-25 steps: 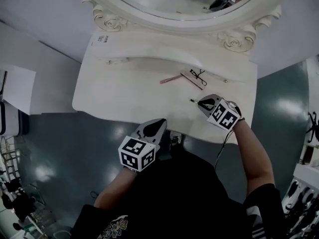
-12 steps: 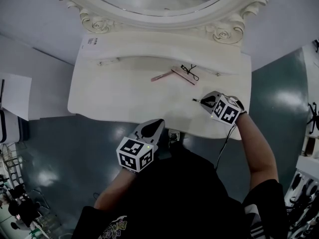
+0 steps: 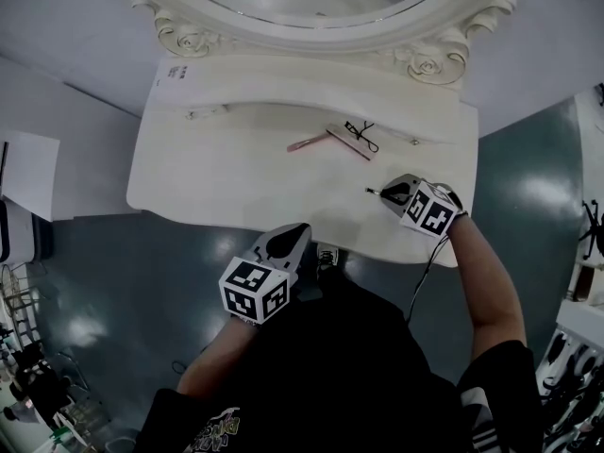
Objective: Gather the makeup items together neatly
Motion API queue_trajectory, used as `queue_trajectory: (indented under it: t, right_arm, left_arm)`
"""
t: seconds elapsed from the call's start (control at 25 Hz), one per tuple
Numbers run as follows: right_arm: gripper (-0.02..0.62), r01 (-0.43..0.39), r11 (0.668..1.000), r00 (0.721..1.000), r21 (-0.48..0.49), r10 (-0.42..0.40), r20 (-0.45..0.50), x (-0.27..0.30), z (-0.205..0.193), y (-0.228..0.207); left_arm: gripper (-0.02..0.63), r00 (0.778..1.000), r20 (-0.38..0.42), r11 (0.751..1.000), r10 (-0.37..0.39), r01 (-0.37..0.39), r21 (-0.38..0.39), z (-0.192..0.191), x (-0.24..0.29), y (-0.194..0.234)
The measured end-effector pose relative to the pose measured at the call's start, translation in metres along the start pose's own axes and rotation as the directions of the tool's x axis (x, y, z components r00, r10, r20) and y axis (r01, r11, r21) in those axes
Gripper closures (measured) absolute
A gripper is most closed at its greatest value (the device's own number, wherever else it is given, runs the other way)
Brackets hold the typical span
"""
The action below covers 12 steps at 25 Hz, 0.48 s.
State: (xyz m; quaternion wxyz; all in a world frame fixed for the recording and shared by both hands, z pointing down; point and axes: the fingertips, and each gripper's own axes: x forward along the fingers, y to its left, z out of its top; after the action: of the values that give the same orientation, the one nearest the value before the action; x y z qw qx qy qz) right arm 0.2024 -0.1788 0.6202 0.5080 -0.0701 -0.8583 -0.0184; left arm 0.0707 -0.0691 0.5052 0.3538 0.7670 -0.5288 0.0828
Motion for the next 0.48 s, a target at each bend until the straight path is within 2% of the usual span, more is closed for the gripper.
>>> queue_trajectory:
  t: [0.24, 0.48]
  right_arm:
    - [0.547, -0.010, 1.000, 1.000, -0.003, 0.010, -0.001, 0.0002, -0.0003, 0.0005]
    - [0.546, 0.019, 1.000, 1.000, -0.022, -0.019, -0.009, 0.0001, 0.0004, 0.0006]
  left_arm:
    - [0.598, 1.000, -0.005, 1.000, -0.005, 0.005, -0.004, -0.0018, 0.0000, -0.0005]
    - [0.598, 1.000, -0.010, 1.000, -0.020, 0.020, 0.005, 0.0013, -0.0027, -0.0014]
